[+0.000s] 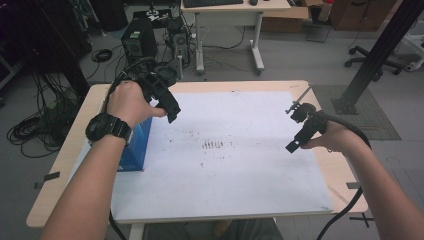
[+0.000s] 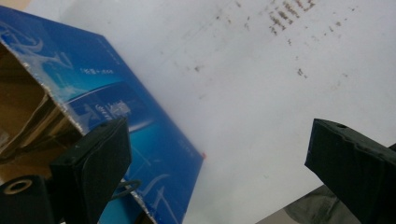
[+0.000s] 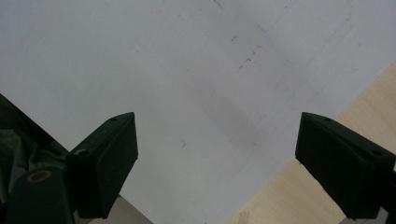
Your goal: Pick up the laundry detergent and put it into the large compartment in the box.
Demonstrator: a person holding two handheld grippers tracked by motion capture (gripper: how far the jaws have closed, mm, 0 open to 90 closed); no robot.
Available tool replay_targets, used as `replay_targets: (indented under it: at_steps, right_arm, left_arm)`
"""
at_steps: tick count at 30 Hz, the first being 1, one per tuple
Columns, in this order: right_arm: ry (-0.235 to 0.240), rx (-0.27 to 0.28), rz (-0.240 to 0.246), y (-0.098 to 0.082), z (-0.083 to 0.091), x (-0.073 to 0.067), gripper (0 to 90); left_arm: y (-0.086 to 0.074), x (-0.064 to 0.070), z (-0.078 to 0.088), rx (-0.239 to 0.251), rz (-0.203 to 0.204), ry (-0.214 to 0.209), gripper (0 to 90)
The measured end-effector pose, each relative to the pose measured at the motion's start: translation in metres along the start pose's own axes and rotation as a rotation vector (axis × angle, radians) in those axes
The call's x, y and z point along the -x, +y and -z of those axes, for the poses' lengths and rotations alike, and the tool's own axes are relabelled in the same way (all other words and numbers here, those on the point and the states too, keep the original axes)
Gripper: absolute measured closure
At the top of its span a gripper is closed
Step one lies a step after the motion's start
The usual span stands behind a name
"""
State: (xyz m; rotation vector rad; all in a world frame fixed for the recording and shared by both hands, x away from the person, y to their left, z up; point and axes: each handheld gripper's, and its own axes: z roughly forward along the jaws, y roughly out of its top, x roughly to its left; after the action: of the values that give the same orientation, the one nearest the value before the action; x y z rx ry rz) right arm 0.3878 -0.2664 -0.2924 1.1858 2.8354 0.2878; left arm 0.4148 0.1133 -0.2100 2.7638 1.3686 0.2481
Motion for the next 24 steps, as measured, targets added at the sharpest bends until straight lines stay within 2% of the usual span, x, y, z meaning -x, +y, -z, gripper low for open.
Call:
replay_targets:
  at_steps: [15,24]
  right_arm:
    - [0.0,0.002,-0.003,-0.001,0.0,0.001,12.9]
    - [0.002,0.002,-0.003,-0.001,0.0,0.001,12.9]
  left_arm:
    - [0.009,0.012,-0.005,-0.008,-0.035,-0.018,7.1]
    - [0.011,0.016,-0.012,-0.014,-0.039,-0.025,7.0]
